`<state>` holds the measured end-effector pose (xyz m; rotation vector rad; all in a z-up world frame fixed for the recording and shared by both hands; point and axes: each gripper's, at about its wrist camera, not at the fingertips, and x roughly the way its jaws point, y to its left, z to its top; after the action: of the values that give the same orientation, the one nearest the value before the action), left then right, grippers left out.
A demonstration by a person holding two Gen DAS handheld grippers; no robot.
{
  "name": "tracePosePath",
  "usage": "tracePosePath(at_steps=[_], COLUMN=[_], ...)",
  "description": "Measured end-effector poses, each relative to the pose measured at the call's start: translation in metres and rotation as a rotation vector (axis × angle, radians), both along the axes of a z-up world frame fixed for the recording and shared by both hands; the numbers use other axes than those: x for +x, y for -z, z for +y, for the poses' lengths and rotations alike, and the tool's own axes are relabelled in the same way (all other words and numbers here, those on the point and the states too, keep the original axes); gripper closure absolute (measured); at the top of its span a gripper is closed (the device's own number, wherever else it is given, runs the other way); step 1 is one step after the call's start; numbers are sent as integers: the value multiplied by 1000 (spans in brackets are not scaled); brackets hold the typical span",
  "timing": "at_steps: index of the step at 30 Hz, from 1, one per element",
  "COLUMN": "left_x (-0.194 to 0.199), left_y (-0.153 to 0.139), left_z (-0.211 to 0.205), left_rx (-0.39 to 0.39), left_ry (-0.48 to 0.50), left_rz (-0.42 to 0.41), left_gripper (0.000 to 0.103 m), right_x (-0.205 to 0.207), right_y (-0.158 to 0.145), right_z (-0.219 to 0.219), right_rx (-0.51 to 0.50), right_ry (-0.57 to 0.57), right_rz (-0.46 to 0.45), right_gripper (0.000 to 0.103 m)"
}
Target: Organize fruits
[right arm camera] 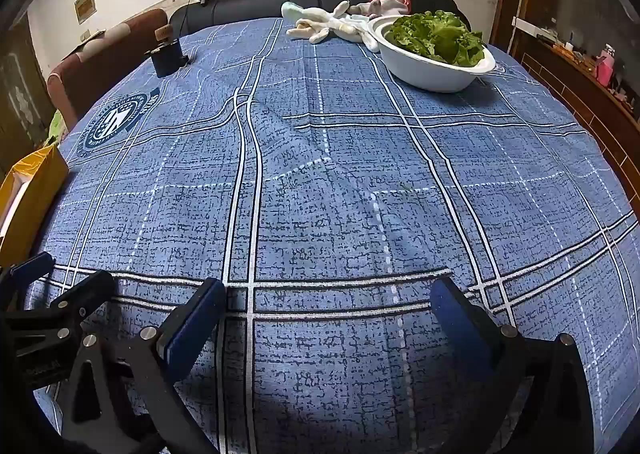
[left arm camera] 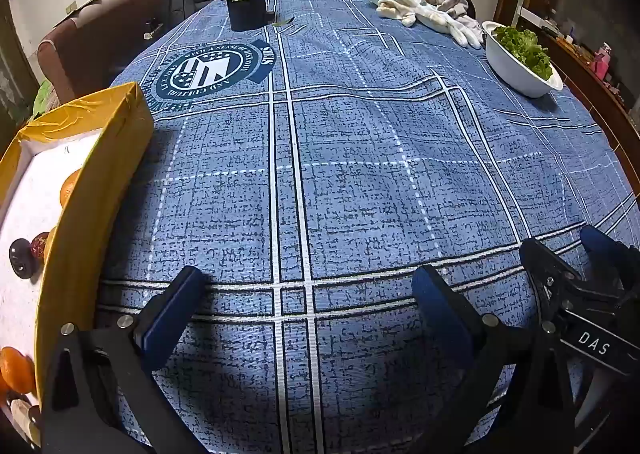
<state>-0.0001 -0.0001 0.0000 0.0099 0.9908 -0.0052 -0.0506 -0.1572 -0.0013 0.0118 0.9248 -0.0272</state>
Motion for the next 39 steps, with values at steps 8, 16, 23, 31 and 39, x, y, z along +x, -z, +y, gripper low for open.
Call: tracePosePath(at_steps=[8,16,23,31,39], left_x=[0,0,0,0,-1], left_y=[0,0,0,1,2], left_z=[0,0,0,0,1], left_rx=[-1,0,-1,-1,-1], left_ry=[0,0,0,0,-1], left_rz=[2,2,1,1,0], left_gripper=[0,0,0,0,0], right_x=[0,0,0,0,2], right_y=[0,0,0,0,-1], right_z=[0,1,1,0,0], right_rx=[-2,-2,-4,-4,-3], right_ry=[0,0,0,0,-1], right_rz=[2,2,3,3,2], right_gripper=[0,0,0,0,0])
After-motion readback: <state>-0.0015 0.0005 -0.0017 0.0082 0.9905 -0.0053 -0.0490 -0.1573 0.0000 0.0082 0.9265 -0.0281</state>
